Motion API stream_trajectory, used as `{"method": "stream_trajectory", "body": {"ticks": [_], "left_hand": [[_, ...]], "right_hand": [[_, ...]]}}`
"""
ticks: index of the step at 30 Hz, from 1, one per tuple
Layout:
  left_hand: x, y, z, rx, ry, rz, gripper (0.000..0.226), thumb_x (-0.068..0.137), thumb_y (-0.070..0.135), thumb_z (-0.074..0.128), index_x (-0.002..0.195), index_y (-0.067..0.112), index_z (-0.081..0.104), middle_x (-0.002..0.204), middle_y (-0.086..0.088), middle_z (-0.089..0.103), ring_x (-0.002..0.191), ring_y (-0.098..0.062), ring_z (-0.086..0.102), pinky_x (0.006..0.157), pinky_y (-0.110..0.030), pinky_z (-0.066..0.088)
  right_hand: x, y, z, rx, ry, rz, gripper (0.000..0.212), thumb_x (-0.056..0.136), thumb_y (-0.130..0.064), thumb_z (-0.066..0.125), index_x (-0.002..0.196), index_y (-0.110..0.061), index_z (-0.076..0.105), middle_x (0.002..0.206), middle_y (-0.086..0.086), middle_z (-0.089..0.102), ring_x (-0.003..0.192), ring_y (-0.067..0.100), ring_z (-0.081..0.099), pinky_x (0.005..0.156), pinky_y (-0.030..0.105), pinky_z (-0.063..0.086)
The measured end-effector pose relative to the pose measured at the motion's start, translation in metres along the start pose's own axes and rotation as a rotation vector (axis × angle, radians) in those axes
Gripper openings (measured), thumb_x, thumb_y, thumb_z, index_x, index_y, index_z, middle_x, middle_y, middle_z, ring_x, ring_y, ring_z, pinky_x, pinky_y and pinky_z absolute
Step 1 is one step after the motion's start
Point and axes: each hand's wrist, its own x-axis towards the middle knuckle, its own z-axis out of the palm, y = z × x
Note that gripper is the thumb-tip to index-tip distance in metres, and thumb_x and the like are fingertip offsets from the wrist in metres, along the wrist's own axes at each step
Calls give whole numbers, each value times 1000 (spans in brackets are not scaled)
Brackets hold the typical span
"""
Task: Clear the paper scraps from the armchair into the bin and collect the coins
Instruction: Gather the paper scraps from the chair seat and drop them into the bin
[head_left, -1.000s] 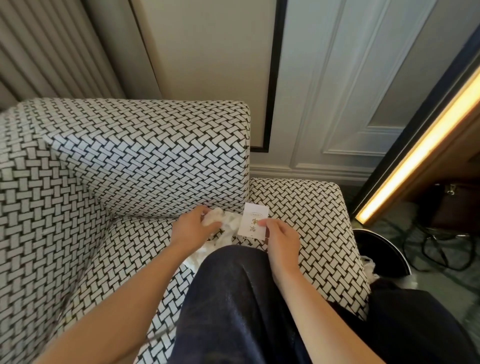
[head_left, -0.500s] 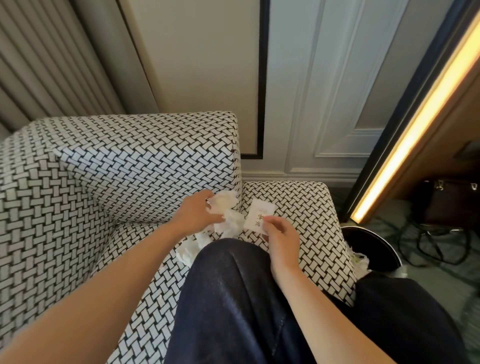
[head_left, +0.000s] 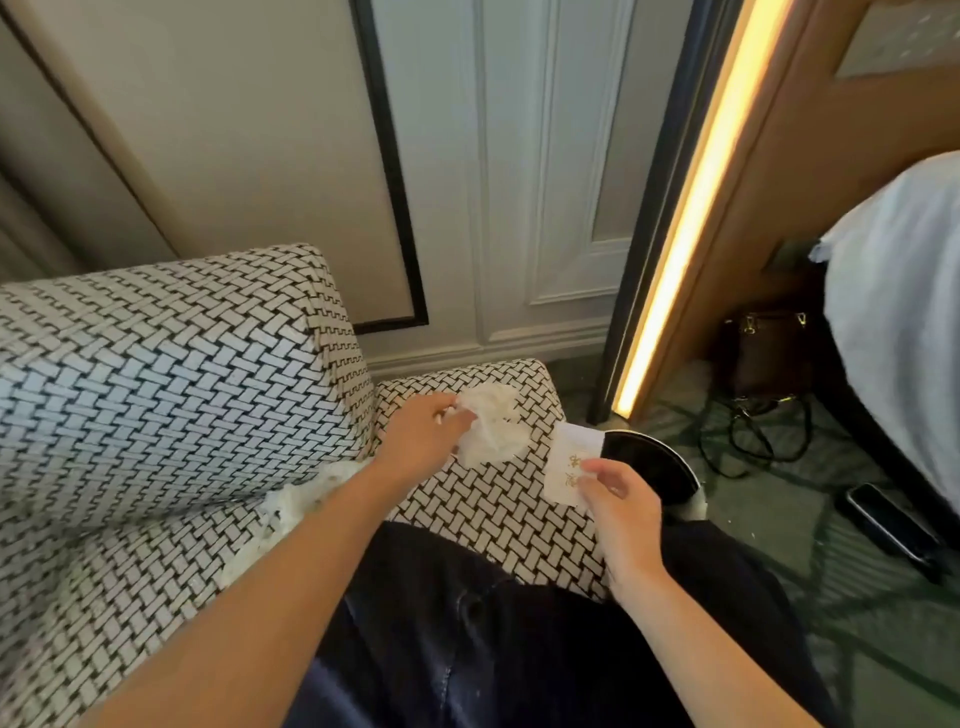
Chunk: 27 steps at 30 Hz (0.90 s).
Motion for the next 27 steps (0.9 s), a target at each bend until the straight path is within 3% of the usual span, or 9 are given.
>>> {"method": "stream_trajectory", "body": {"ticks": [2,6,10,13,16,19,23,27], "left_hand": [[8,9,24,-65,-17,-37,22,96,21,48,110,16,64,97,0,63,71,-5,55,57,-15,43],[24,24,68,-205,-52,-128,24,96,20,49,116,14,60,106,-2,62,78,-4,54,58,-14,42],[47,46,105,-230,-89,-156,18,95,23,51,106,14,62,90,0,60,74,-8,55,60,-17,46],[61,60,126,-222,-112,-140,15,94,24,53,102,14,60,87,1,56,78,-12,55,73,-26,50],[67,65,143,-198,-167,-136,30,92,24,56,121,17,55,105,1,55,101,-16,55,92,-34,49],[66,60,153,-170,-215,-139,49,89,17,60,135,19,45,121,-3,57,107,-15,54,90,-29,49],[65,52,160,-208,-214,-161,54,88,9,60,138,21,43,130,-4,54,104,-9,50,66,-12,41],[62,52,161,-213,-209,-160,52,88,13,61,137,21,44,134,-4,51,120,-16,49,84,-21,41]], "right_hand": [[15,2,-21,-36,63,-25,17,88,-7,57,89,-23,64,98,-5,61,96,14,59,84,35,52],[49,3,-50,-104,138,-79,15,88,-5,57,95,-15,66,92,-10,60,91,7,58,69,21,49],[83,10,-67,-182,240,-112,16,88,-4,56,92,-17,65,97,0,64,89,14,62,77,31,53],[100,21,-72,-114,315,-56,18,88,-3,55,94,-17,64,104,3,64,94,18,63,78,36,56],[112,27,-71,-42,366,45,18,90,-3,54,99,-15,63,108,3,61,99,17,60,67,23,51],[120,30,-71,-13,406,113,20,89,-2,54,98,-17,62,111,2,60,103,18,58,76,28,52],[124,32,-71,-51,389,155,20,89,-4,54,93,-22,60,109,1,59,101,16,56,88,35,52],[124,33,-71,-52,269,175,22,89,-11,54,105,-26,60,112,0,59,106,18,56,96,41,48]]}}
